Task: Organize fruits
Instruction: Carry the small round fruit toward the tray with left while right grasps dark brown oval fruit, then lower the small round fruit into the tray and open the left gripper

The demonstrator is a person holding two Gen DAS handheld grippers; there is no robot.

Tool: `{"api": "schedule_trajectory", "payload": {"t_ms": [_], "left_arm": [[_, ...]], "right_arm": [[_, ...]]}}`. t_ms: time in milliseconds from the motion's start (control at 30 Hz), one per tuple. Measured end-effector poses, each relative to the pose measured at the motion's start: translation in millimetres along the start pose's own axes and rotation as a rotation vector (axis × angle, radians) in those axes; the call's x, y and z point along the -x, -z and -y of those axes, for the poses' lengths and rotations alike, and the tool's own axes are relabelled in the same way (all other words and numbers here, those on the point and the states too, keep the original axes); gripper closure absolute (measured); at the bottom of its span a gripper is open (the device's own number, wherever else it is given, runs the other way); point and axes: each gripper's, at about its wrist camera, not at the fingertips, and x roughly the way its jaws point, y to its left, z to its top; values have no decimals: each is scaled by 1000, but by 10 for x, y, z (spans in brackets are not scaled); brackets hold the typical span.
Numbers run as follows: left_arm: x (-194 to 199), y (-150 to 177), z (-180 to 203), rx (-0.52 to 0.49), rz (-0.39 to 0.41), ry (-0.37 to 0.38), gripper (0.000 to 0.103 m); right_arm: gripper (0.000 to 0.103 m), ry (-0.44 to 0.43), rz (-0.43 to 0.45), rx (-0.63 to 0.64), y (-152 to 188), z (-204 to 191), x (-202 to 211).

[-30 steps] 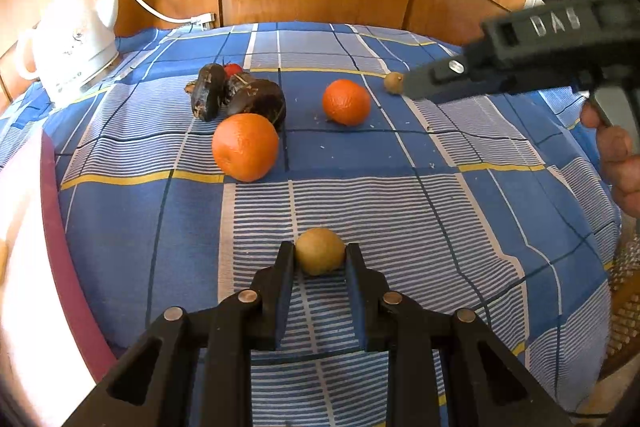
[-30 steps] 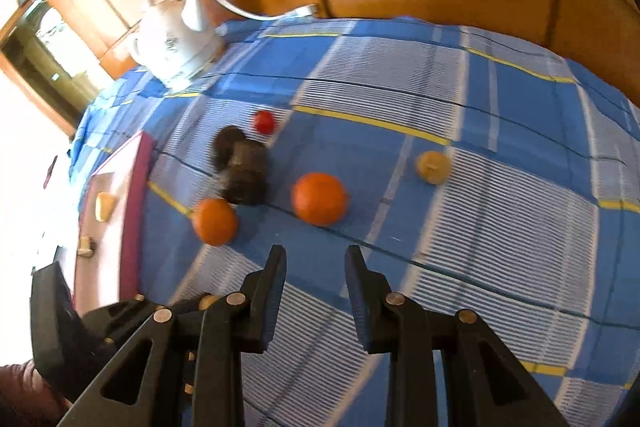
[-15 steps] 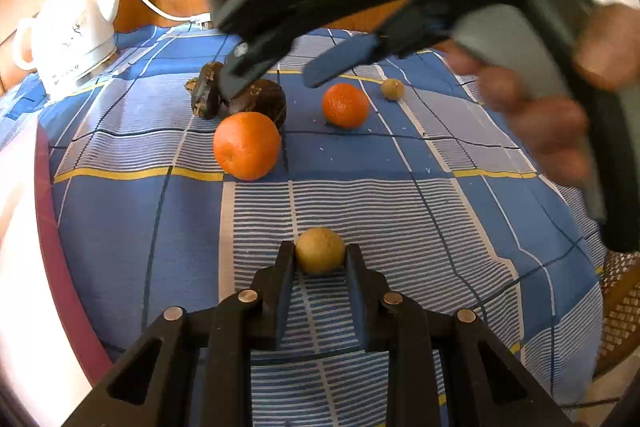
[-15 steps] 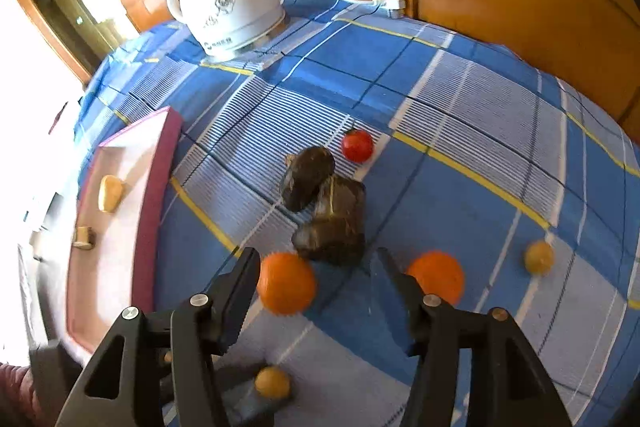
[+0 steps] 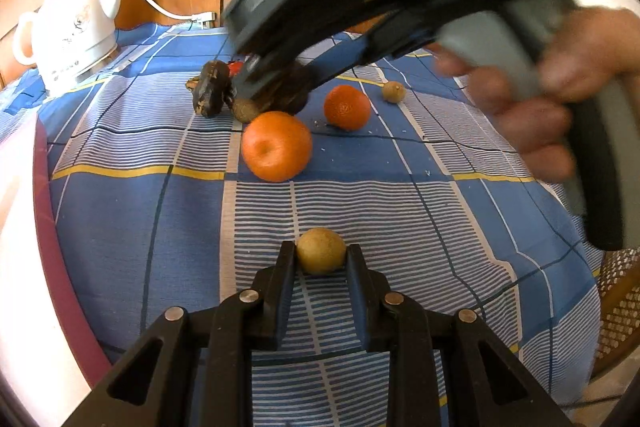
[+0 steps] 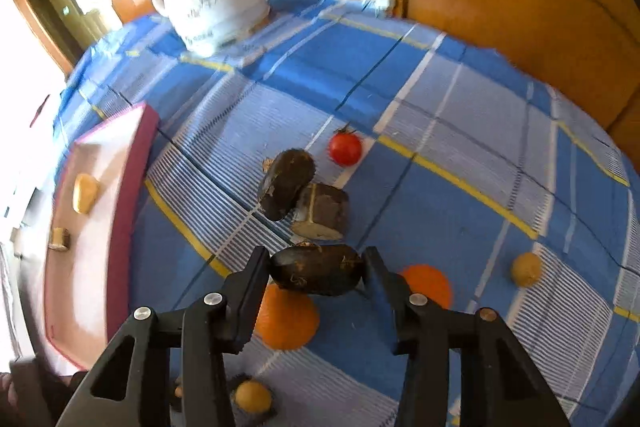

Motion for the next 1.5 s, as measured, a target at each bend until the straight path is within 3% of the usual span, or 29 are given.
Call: {"api": "schedule_trajectory", "payload": {"t_ms": [200,433,700,900,1133,1400,1500], "left_arm": [[-17,-16,36,-5,-6,-7,77],[23,-100,24,15,-29,-5,78],[554,-260,-328,141,74,-11,78],[1014,-351,-1077,284,150,-162,78],[1182,-272,-2217,465,115,-408,78],[1160,-200,-2802,531,92,-498,76],[1151,-180,-2802,532,87,-513,60]], "right_arm": [[55,31,39,-28,272,152,394],[55,29,-53,-109,785,378,305],[55,7,-43,-161,904,458,220],[55,-7,-34,-180,910,485,218],[55,1,-34,-167,903,477,217],[55,12,-34,-164,904,456,215],[55,11,-32,-168,908,459,215]]}}
